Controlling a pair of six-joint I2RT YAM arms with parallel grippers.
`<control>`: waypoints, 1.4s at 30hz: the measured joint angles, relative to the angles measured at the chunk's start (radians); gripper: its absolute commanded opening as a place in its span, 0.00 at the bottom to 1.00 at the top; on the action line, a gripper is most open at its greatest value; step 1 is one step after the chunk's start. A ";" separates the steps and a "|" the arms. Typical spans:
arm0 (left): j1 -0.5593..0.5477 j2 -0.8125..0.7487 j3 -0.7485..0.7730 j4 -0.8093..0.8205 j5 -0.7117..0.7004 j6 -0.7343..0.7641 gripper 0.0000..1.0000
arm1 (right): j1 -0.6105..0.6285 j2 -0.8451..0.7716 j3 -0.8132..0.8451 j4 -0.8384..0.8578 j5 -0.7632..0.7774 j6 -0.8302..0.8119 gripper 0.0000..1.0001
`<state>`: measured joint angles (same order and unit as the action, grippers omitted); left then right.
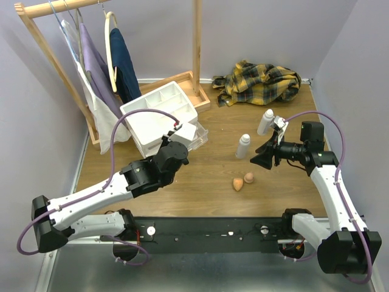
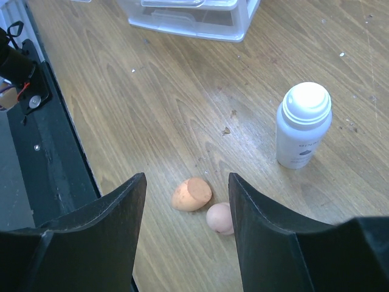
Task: Organize the makeup
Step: Place the lipstick in the drawer.
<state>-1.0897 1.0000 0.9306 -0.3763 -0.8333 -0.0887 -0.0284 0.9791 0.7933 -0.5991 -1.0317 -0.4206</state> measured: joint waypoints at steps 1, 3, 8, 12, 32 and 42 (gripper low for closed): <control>0.008 0.010 0.003 -0.005 -0.013 0.005 0.00 | 0.000 0.000 0.000 0.000 0.000 0.000 0.64; 0.032 0.040 0.011 -0.008 -0.033 0.018 0.00 | 0.000 -0.001 0.000 0.000 0.000 0.000 0.64; 0.072 0.124 0.024 -0.019 -0.077 0.035 0.21 | 0.000 -0.004 0.000 0.000 0.000 -0.003 0.64; 0.074 0.141 0.024 -0.026 -0.084 0.035 0.44 | 0.000 -0.005 0.000 0.000 0.000 -0.007 0.64; 0.074 0.008 0.015 -0.023 -0.002 -0.023 0.99 | -0.006 -0.005 0.000 0.000 0.000 -0.011 0.65; 0.074 -0.109 -0.019 0.017 0.137 -0.053 0.99 | -0.006 -0.005 0.000 0.000 0.000 -0.018 0.65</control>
<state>-1.0153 0.8913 0.9119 -0.3595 -0.6960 -0.1413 -0.0349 0.9741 0.7933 -0.5995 -1.0317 -0.4385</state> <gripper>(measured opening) 0.985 0.646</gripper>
